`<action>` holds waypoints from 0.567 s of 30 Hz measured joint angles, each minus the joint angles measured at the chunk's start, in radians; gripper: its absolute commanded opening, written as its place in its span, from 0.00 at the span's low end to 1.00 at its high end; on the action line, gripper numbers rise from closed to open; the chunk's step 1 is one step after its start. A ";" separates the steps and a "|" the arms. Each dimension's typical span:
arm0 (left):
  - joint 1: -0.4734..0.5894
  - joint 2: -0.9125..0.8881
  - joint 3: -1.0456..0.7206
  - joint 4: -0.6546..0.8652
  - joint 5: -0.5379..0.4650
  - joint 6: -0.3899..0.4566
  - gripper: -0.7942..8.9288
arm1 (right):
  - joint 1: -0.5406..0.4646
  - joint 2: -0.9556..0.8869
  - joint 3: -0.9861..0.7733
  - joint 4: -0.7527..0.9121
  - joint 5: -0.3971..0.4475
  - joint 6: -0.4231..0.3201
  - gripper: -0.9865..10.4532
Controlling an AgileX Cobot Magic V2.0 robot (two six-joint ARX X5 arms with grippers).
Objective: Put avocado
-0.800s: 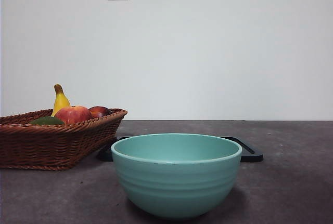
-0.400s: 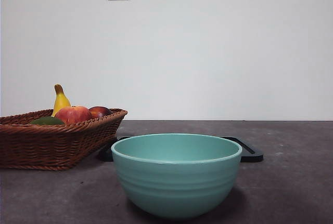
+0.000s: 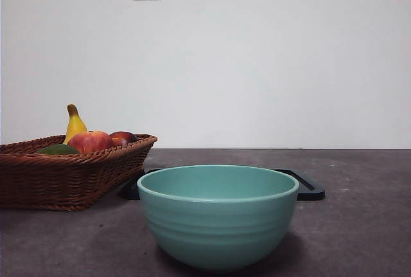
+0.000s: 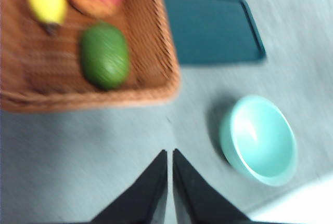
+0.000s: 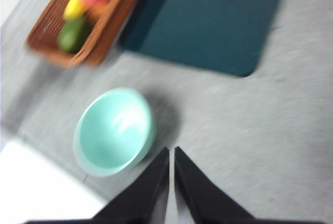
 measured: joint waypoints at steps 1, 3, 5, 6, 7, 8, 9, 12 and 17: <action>-0.018 0.009 0.017 -0.015 0.000 0.005 0.10 | 0.034 0.013 0.015 -0.018 0.000 -0.009 0.09; -0.048 0.015 0.039 -0.035 0.001 0.009 0.10 | 0.096 0.027 0.022 -0.030 0.000 -0.023 0.09; -0.070 0.015 0.048 -0.053 0.001 0.014 0.10 | 0.148 0.033 0.022 -0.040 0.000 -0.028 0.09; -0.074 0.015 0.049 -0.053 0.001 0.014 0.10 | 0.165 0.034 0.022 -0.040 0.000 -0.029 0.09; -0.075 0.015 0.049 -0.053 0.001 0.015 0.10 | 0.178 0.034 0.023 -0.040 0.000 -0.031 0.09; -0.075 0.015 0.049 -0.053 0.001 0.014 0.10 | 0.186 0.034 0.022 -0.037 0.000 -0.032 0.09; -0.075 0.015 0.049 -0.053 0.001 0.015 0.10 | 0.187 0.034 0.022 -0.034 0.000 -0.032 0.09; -0.075 0.015 0.049 -0.053 0.001 0.014 0.16 | 0.186 0.034 0.023 -0.029 0.000 -0.032 0.11; -0.075 0.015 0.049 -0.053 0.001 0.013 0.47 | 0.186 0.035 0.023 -0.029 0.000 -0.032 0.34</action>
